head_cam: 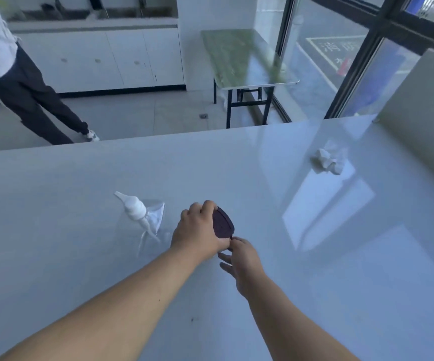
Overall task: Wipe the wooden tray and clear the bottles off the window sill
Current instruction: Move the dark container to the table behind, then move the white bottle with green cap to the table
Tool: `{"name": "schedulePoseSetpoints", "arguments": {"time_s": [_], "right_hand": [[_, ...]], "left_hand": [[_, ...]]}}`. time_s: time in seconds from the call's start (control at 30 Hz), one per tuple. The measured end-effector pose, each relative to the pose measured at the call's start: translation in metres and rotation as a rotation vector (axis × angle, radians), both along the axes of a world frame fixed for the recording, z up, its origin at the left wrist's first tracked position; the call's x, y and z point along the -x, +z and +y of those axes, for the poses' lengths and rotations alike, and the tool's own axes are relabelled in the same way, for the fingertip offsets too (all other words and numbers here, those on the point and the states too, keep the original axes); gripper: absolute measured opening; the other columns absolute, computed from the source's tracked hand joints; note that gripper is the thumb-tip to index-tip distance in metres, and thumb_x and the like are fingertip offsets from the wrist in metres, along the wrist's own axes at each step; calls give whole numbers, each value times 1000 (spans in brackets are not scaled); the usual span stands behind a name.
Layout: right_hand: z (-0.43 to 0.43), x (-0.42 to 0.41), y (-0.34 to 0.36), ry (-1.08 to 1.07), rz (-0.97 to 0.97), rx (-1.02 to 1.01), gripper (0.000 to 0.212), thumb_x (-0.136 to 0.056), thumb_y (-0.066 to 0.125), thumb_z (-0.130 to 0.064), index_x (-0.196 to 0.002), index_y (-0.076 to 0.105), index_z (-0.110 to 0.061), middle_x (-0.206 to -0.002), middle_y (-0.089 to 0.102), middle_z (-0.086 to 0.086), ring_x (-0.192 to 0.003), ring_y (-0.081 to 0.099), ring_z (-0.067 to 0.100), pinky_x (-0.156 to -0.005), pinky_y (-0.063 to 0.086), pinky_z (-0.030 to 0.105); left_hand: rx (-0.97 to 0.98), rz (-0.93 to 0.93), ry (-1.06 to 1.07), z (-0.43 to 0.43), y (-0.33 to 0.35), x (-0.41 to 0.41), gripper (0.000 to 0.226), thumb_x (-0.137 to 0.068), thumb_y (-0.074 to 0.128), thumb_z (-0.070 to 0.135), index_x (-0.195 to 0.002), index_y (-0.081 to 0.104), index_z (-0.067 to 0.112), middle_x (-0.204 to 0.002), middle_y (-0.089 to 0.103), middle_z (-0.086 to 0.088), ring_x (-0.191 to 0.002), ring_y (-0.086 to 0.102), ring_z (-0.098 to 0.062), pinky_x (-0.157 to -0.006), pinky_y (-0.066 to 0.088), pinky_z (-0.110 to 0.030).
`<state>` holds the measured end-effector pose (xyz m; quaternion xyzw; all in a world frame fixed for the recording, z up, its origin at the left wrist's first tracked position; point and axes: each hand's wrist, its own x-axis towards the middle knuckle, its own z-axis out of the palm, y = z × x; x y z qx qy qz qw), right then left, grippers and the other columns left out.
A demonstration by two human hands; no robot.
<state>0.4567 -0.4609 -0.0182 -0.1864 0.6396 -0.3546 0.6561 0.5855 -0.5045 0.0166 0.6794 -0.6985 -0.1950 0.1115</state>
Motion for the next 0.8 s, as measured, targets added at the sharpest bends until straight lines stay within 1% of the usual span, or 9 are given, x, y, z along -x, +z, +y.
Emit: {"name": "schedulePoseSetpoints", "arguments": {"time_s": [0.23, 0.37, 0.43, 0.5, 0.57, 0.6, 0.63, 0.73, 0.8], "right_hand": [[-3, -18, -13, -9, 1, -40, 27, -97, 51, -16, -121, 61, -24, -119, 69, -1, -99, 72, 22, -93, 59, 41], [-1, -19, -14, 9, 2, -46, 20, -97, 51, -18, -107, 63, -30, -116, 69, -2, -101, 71, 23, -96, 58, 43], [2, -17, -15, 39, 13, -50, 22, -96, 51, -19, -112, 64, -26, -119, 68, 2, -107, 70, 30, -100, 56, 47], [7, -9, -15, 74, 60, -43, 33, -95, 50, -23, -126, 58, -14, -127, 64, 10, -117, 65, 36, -104, 53, 51], [17, 10, -13, 102, 154, -3, 48, -96, 49, -30, -143, 51, -20, -133, 60, -3, -112, 63, 19, -91, 56, 38], [23, 22, -10, 110, 227, 31, 51, -97, 48, -32, -148, 47, -22, -132, 56, -9, -103, 60, 7, -80, 52, 27], [30, 41, -7, 97, 305, 64, 51, -97, 48, -34, -147, 48, -23, -131, 56, -10, -98, 58, 1, -74, 49, 23], [67, 117, 8, 34, 572, 113, 47, -95, 48, -43, -139, 56, -26, -136, 60, -5, -109, 62, 11, -87, 54, 34], [101, 174, 21, 22, 777, 114, 45, -95, 48, -48, -133, 61, -28, -134, 62, -5, -114, 59, 14, -91, 53, 36]], "left_hand": [[-46, -12, 6, 0, -10, -14, 82, -65, 81, 54, -132, 42, 28, -127, 48, -1, -117, 47, -30, -88, 52, -42], [-65, -28, -12, 1, -15, -14, 84, -70, 81, 53, -139, 41, 25, -133, 48, -4, -120, 48, -32, -92, 51, -42], [-69, -42, -24, 1, -16, -12, 86, -71, 79, 53, -142, 39, 25, -139, 47, -3, -124, 47, -32, -95, 50, -43], [-61, -117, -59, 2, -16, -5, 91, -72, 76, 56, -148, 36, 25, -151, 41, -4, -134, 40, -32, -104, 45, -44], [-35, -191, -115, 4, -15, 10, 89, -76, 71, 57, -151, 35, 24, -164, 29, -7, -148, 26, -33, -118, 32, -44], [-13, -194, -147, 5, -13, 18, 84, -79, 70, 55, -151, 38, 24, -166, 27, -8, -151, 22, -32, -121, 27, -44], [12, -181, -199, 6, -10, 33, 76, -83, 68, 52, -148, 44, 23, -165, 31, -7, -151, 24, -30, -120, 27, -43], [1, -123, -343, 15, 3, 98, 51, -86, 63, 49, -131, 58, 26, -140, 59, 6, -130, 49, -22, -102, 43, -39], [-85, -94, -413, 28, 10, 149, 49, -85, 59, 54, -129, 59, 32, -131, 63, 11, -119, 57, -19, -91, 49, -37]]}}
